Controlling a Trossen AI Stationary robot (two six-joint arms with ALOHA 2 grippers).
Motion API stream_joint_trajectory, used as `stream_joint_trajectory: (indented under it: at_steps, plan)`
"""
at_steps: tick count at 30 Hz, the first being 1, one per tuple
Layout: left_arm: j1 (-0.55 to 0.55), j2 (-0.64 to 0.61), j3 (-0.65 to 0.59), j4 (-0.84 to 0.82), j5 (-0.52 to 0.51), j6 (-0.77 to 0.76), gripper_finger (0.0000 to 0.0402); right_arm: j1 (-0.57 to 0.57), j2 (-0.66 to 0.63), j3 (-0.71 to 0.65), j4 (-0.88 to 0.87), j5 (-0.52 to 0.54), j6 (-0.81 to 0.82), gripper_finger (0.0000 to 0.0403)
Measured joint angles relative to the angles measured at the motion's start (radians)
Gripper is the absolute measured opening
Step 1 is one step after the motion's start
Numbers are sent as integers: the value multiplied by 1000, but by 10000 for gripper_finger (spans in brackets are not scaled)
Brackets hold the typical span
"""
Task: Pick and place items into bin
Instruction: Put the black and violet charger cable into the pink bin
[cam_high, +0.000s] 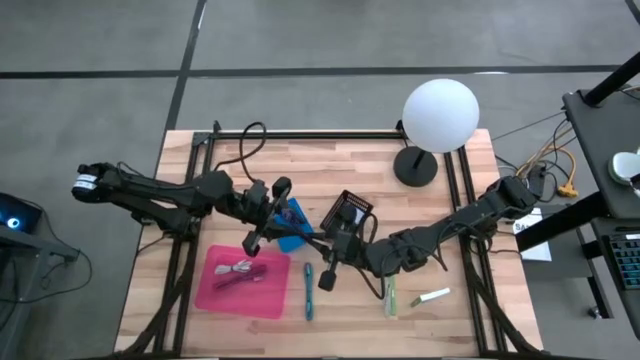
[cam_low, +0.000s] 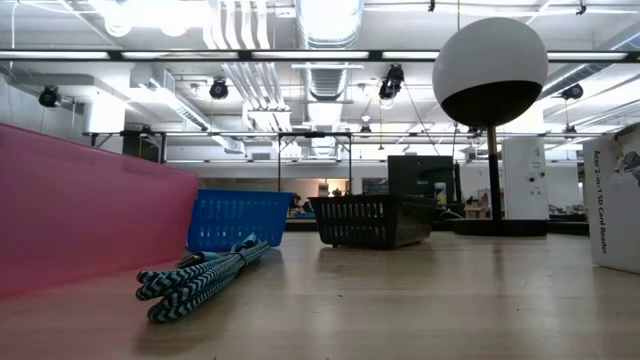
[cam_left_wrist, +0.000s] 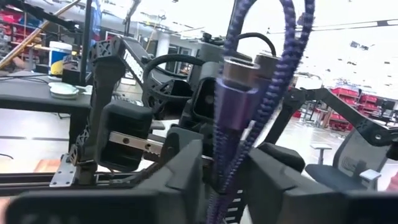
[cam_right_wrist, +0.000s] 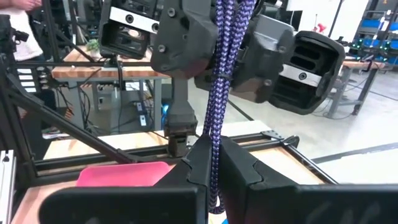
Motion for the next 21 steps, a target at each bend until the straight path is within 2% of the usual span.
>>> stream_joint_trajectory:
  at_steps: [4,10,14,19,21]
  plan:
    - [1,0,0,-2,24,1,17,0,0,0,-1,-1,0,11]
    - [2,-4,1,-53,39,2,15,1,1,0,-28,-3,15,11]
    - [9,-35,1,-230,39,6,15,0,0,-1,-146,-28,151,23]
    - [10,-72,0,-488,43,0,15,-1,-1,0,-312,-131,333,57]
    - [10,-81,0,-621,43,-5,15,-1,0,0,-373,-141,383,73]
